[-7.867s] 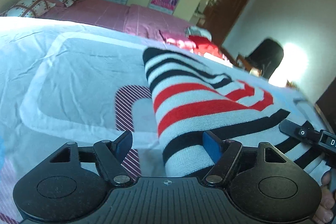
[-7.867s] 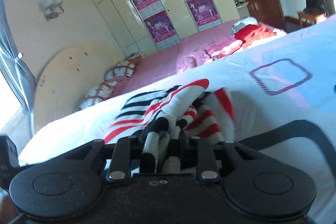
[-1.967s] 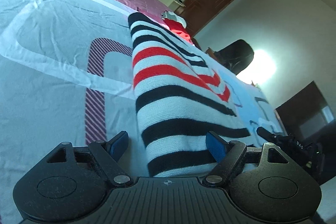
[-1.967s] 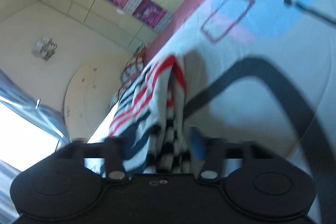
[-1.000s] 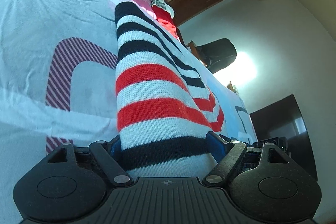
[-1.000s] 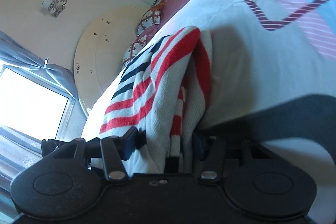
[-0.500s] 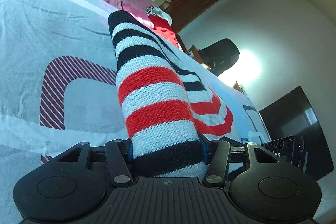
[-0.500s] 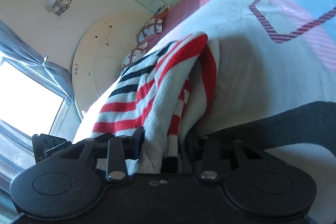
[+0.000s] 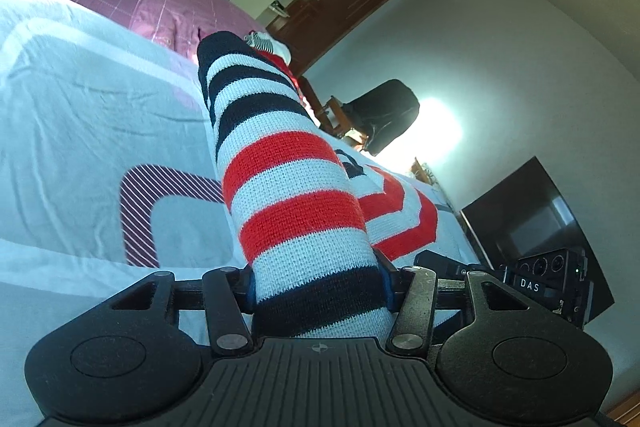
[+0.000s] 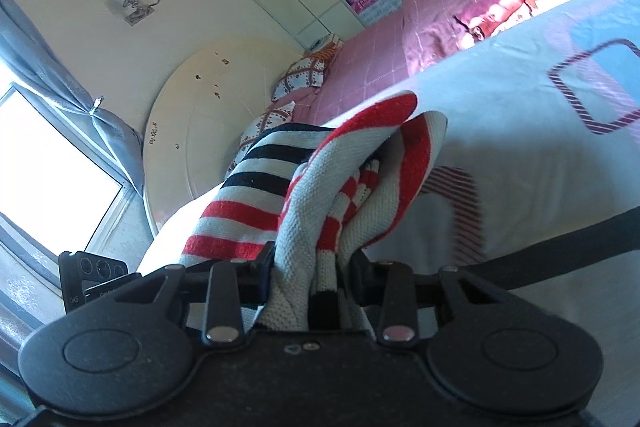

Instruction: Fold small clothes

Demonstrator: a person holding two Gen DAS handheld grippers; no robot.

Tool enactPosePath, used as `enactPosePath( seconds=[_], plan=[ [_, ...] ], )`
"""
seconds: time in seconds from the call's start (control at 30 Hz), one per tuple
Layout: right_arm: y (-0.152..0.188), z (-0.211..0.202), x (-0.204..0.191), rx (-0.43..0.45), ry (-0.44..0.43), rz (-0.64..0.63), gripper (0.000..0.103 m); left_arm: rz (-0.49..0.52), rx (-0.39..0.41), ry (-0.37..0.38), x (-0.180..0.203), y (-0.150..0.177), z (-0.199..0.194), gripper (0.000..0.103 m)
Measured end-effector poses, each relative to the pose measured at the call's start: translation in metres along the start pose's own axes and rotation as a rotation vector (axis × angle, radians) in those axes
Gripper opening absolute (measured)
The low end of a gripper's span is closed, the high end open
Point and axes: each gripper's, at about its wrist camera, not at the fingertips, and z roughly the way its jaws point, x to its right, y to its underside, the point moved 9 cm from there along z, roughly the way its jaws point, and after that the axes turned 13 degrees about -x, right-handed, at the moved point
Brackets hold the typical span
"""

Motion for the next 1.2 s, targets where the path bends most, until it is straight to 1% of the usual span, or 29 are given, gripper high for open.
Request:
enactPosePath(
  seconds=[0.2,0.4,0.7,0.77,0.9,1.07,1.2],
  plan=[
    [-0.001,0.025,-0.047,-0.001,-0.013,-0.029,0.035,0.005,0.037,-0.012,-0.022,-0.002,-0.058,0.052],
    [0.002,0.064,-0.092,-0.027,-0.038,-0.062,0.035,-0.010,0.072,-0.040,-0.058,0.000,-0.118,0.052],
    [0.016,0.128,-0.158,-0.092,-0.085,-0.113,0.035,-0.062,0.128,-0.077,-0.123,0.022,-0.205,0.052],
    [0.022,0.143,-0.171,-0.111,-0.095,-0.124,0.035,-0.077,0.137,-0.085,-0.138,0.032,-0.221,0.052],
    [0.036,0.170,-0.193,-0.149,-0.110,-0.134,0.035,-0.107,0.143,-0.099,-0.166,0.048,-0.245,0.052],
    [0.055,0.200,-0.212,-0.196,-0.119,-0.130,0.035,-0.137,0.128,-0.107,-0.195,0.067,-0.258,0.052],
    [0.070,0.221,-0.217,-0.239,-0.115,-0.122,0.035,-0.170,0.106,-0.104,-0.220,0.081,-0.261,0.052]
  ],
)
